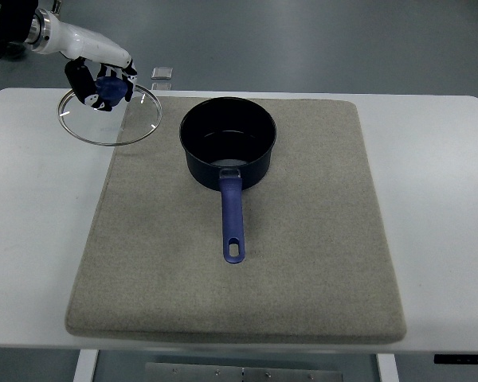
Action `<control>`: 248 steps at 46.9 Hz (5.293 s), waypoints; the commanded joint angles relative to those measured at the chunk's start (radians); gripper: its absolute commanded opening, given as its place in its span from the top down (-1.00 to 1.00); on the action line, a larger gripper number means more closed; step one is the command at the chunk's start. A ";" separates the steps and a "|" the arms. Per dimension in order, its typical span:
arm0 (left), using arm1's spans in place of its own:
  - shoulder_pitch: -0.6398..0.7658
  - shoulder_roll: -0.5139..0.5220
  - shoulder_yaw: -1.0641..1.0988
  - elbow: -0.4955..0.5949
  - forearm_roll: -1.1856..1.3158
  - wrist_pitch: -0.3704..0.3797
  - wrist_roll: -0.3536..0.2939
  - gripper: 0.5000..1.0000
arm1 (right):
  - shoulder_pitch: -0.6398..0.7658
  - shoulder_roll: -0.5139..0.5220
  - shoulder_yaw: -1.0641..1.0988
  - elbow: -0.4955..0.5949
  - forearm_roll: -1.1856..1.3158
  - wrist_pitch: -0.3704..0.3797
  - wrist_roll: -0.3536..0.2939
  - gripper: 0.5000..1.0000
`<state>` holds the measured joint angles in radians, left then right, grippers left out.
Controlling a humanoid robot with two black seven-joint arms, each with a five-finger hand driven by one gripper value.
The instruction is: Open pot lid and place left with left hand
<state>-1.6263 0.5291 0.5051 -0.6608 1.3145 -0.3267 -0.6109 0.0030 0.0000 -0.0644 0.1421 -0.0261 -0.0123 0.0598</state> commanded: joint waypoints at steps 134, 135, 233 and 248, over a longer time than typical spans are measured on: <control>0.258 -0.080 0.003 0.052 -0.150 0.344 0.000 0.04 | 0.000 0.000 0.000 0.001 0.000 0.000 0.000 -0.67; 0.258 -0.080 0.003 0.052 -0.150 0.344 0.000 -0.03 | 0.000 0.000 0.000 0.001 0.000 0.000 0.000 -0.67; 0.543 -0.250 -0.810 0.440 -1.291 0.305 0.000 -0.50 | 0.000 0.000 0.000 0.001 0.000 0.000 0.000 -0.67; 0.545 -0.284 -0.910 0.449 -1.359 0.291 0.000 -0.49 | 0.000 0.000 0.000 0.000 0.000 0.000 0.002 -0.67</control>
<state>-1.0853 0.2459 -0.3784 -0.2105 -0.0383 -0.0259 -0.6108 0.0029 0.0000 -0.0644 0.1427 -0.0261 -0.0123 0.0600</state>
